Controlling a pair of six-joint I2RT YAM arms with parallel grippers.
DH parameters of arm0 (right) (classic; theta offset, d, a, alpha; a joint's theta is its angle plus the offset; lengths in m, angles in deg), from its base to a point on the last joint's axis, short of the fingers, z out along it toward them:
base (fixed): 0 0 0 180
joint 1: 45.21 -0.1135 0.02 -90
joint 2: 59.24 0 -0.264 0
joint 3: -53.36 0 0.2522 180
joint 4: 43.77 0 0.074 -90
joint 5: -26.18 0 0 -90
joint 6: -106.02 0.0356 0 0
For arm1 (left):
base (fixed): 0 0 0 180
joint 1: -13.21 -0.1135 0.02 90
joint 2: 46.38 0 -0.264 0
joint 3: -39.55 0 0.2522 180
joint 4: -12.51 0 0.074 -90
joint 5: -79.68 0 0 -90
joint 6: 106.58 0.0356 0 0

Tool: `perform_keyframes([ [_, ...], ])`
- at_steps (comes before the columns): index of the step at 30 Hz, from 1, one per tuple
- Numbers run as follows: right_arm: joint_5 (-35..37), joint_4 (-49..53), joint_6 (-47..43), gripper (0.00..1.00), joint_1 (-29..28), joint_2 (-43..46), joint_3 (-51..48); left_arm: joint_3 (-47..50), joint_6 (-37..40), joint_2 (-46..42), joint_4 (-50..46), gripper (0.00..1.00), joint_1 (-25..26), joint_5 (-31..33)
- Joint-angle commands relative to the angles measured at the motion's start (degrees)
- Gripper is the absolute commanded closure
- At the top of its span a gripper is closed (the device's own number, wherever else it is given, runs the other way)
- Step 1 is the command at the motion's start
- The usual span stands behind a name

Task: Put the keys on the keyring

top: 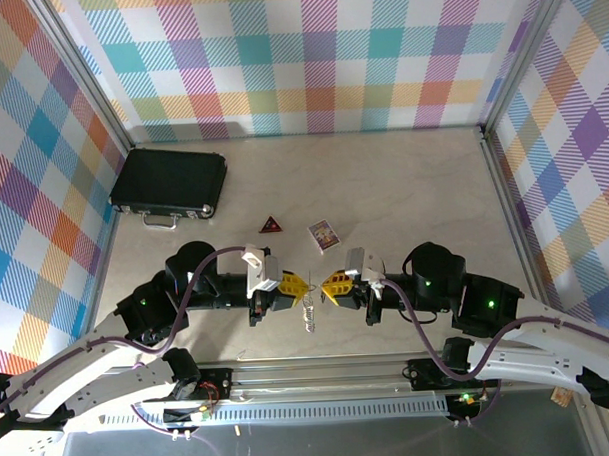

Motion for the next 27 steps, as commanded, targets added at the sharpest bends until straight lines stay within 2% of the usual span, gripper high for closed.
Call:
perform_keyframes([
  [1, 0.0, -2.3, 0.5, 1.0, -0.4, 0.0, 0.3, 0.4, 0.2, -0.8, 2.7, 1.0, 0.7, -0.1],
  [27, -1.1, -3.3, 0.7, 1.0, -0.4, -2.3, 1.2, 0.7, 0.0, -0.7, 3.2, 1.0, 0.7, 0.5],
])
